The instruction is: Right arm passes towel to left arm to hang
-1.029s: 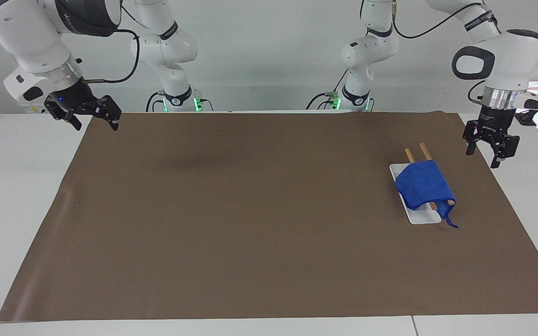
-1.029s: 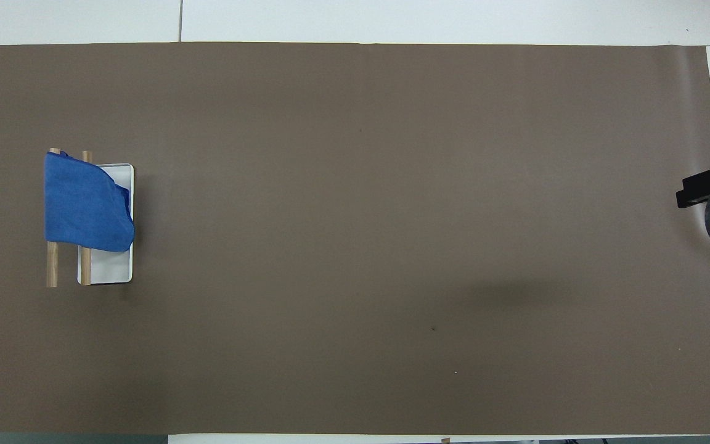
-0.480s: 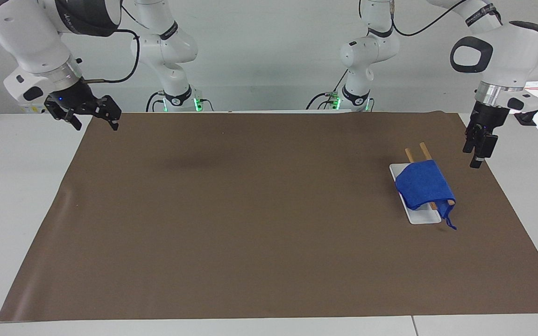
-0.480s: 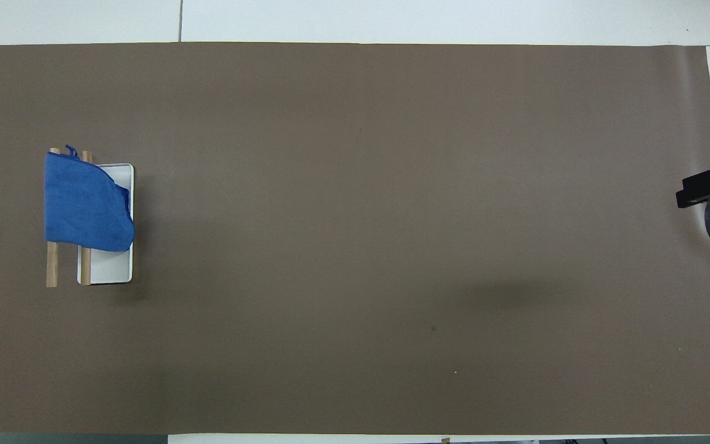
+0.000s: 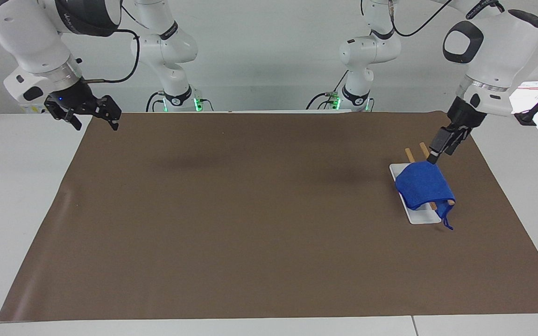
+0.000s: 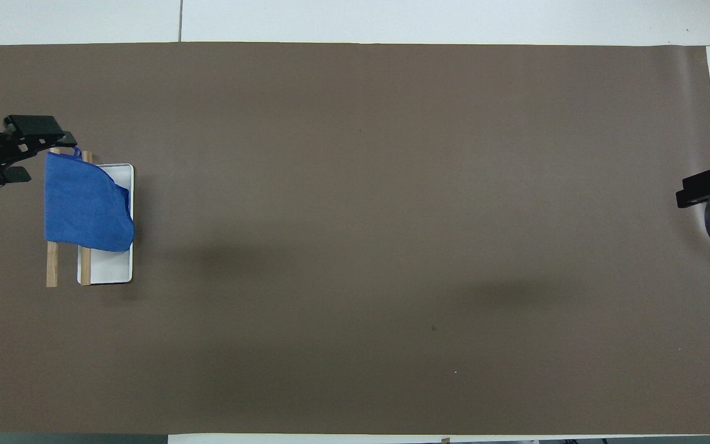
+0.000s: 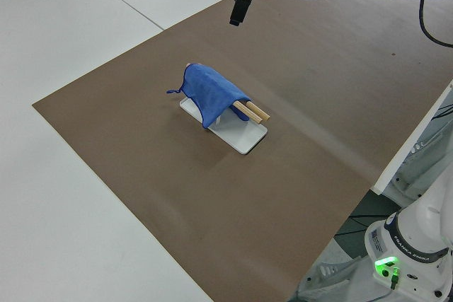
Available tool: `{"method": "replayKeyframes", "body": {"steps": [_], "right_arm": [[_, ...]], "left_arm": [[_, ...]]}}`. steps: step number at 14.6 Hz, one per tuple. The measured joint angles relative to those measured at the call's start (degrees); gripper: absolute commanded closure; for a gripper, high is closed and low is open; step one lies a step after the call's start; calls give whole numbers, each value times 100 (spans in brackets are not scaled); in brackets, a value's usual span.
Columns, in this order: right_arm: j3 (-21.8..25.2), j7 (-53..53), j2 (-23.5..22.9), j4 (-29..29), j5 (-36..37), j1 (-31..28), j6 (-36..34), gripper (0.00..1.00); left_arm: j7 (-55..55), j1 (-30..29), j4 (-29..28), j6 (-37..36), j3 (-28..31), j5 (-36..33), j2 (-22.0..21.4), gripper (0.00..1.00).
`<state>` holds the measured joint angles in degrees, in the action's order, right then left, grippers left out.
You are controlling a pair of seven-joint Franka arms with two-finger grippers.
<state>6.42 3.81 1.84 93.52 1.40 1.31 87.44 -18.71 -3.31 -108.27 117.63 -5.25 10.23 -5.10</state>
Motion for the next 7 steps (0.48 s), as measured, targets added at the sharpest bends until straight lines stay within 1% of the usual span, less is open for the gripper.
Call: {"method": "replayKeyframes", "body": {"steps": [2, 4, 7], "right_arm": [[0, 0, 0, 0, 0, 0, 0, 0], [0, 0, 0, 0, 0, 0, 0, 0], [0, 0, 0, 0, 0, 0, 0, 0]], "left_arm": [[375, 272, 320, -528, -5, -293, 129, 0], [489, 481, 789, -1082, -9, -436, 276, 0], [651, 534, 1501, -1796, 4, -478, 534, 0]]}}
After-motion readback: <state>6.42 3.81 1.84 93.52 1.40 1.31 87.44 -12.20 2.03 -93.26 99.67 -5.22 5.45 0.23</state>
